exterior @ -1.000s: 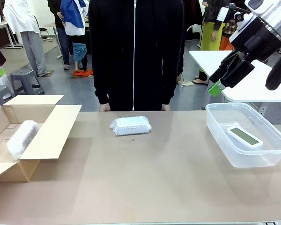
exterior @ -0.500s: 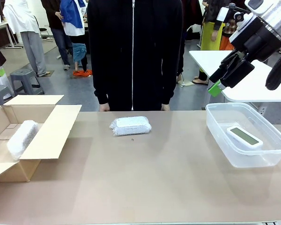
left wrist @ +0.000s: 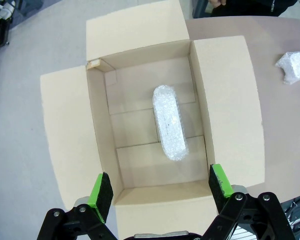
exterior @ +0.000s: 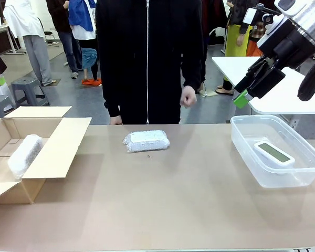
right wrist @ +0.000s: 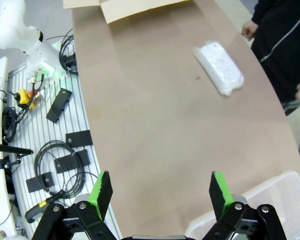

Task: Separate and place wrapped and unwrapped clocks.
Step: Pick up the Digital clock indicated by the person.

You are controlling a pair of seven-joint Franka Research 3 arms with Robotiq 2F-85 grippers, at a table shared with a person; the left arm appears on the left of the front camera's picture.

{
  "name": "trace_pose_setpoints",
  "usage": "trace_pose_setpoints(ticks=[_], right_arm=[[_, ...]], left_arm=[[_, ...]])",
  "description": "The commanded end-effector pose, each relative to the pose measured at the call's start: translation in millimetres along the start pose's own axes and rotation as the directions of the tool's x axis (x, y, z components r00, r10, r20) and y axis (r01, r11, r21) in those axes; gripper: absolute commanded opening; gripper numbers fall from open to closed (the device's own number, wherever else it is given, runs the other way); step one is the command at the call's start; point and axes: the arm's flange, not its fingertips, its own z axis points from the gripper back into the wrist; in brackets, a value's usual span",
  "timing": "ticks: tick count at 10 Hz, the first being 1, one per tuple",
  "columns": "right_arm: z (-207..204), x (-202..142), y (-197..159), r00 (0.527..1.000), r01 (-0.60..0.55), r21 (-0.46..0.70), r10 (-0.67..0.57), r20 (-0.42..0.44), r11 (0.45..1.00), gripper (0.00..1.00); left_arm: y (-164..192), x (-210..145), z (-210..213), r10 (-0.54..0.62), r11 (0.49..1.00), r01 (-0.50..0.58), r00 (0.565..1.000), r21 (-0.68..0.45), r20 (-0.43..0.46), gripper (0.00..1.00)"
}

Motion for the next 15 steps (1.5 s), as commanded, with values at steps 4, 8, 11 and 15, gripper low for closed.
trace_pose_setpoints(ticks=[4, 8, 11, 15], right_arm=[[-0.8, 0.3, -0.7, 1.000, -0.009, 0.014, 0.008, 0.015, 1.000, 1.00], [-0.8, 0.3, -0.7, 1.000, -0.009, 0.014, 0.008, 0.015, 1.000, 1.00], [-0.8, 0.3, -0.7, 1.000, -0.009, 0.014, 0.008, 0.015, 1.000, 1.00], [-0.8, 0.3, -0.7, 1.000, -0.009, 0.014, 0.008, 0.015, 1.000, 1.00]], left_arm=[[1.3, 0.3, -0.8, 0.001, 1.000, -0.001, 1.000, 0.003, 0.012, 1.00], [1.3, 0.3, -0.8, 0.001, 1.000, -0.001, 1.000, 0.003, 0.012, 1.00], [0.0, 0.0, 0.0, 0.000, 1.000, 0.000, 1.000, 0.000, 0.000, 1.00], [-5.1, -43.9, 43.4, -0.375, 0.768, 0.385, 0.918, -0.511, 0.128, 1.00]])
